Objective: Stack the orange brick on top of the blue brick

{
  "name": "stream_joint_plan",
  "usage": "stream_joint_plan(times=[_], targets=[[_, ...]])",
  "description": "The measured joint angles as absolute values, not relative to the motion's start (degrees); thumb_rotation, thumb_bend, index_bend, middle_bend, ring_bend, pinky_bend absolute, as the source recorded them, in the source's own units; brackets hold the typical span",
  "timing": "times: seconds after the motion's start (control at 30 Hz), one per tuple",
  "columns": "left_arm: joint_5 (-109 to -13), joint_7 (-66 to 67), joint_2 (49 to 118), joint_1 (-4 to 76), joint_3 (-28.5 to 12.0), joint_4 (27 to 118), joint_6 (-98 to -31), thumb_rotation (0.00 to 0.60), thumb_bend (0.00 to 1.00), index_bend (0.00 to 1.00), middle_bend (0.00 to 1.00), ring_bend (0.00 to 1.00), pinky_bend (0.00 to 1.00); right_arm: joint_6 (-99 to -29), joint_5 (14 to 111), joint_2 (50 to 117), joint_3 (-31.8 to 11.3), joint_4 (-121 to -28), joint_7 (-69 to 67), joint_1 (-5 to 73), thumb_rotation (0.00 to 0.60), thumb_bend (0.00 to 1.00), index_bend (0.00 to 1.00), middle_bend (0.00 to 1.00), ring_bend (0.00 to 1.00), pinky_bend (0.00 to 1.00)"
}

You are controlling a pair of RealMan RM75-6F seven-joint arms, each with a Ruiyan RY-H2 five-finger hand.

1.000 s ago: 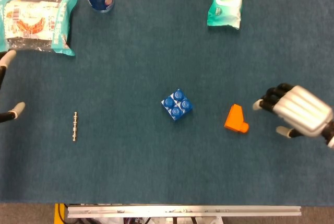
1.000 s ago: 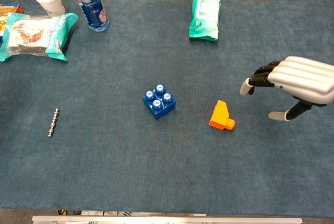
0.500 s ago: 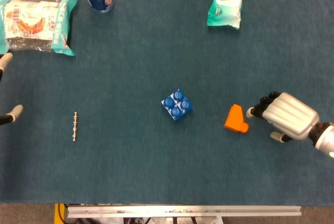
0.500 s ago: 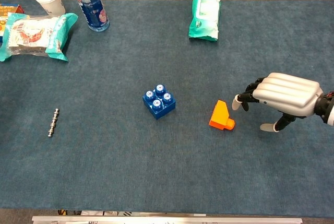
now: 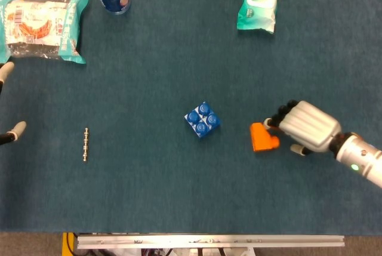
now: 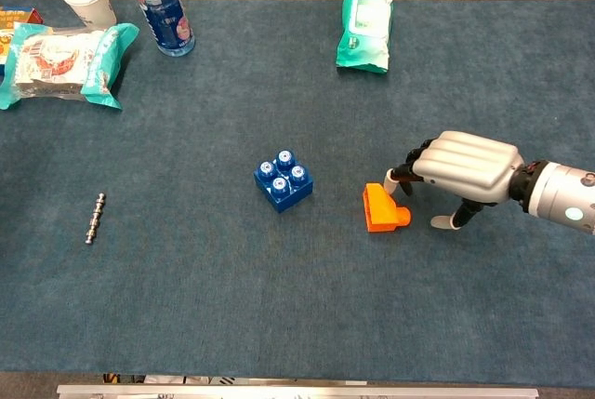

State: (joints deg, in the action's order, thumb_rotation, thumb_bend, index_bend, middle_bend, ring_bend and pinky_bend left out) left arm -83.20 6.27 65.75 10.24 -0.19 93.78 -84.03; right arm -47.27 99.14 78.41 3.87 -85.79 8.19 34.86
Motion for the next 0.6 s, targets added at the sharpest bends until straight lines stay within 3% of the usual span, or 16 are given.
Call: stream_joint_plan(times=[0.3, 0.6], targets=[[-83.2, 6.0, 65.7, 9.8, -0.6, 93.4, -83.5, 0.600, 0.15, 0.10, 0.15, 0.16, 0.10, -46.7, 99.6, 81.0, 3.8, -85.7, 8.2, 37.6, 0.600, 0.18, 0.32, 0.42, 0.33, 0.34], [-83.4, 5.5, 65.7, 9.6, -0.8, 93.1, -82.6, 0.600, 0.15, 0.10, 0.15, 0.16, 0.10, -50.3, 97.6, 81.2, 3.8, -84.1, 9.0, 36.2, 0.600, 0.19, 0.35, 0.42, 0.33, 0.34]])
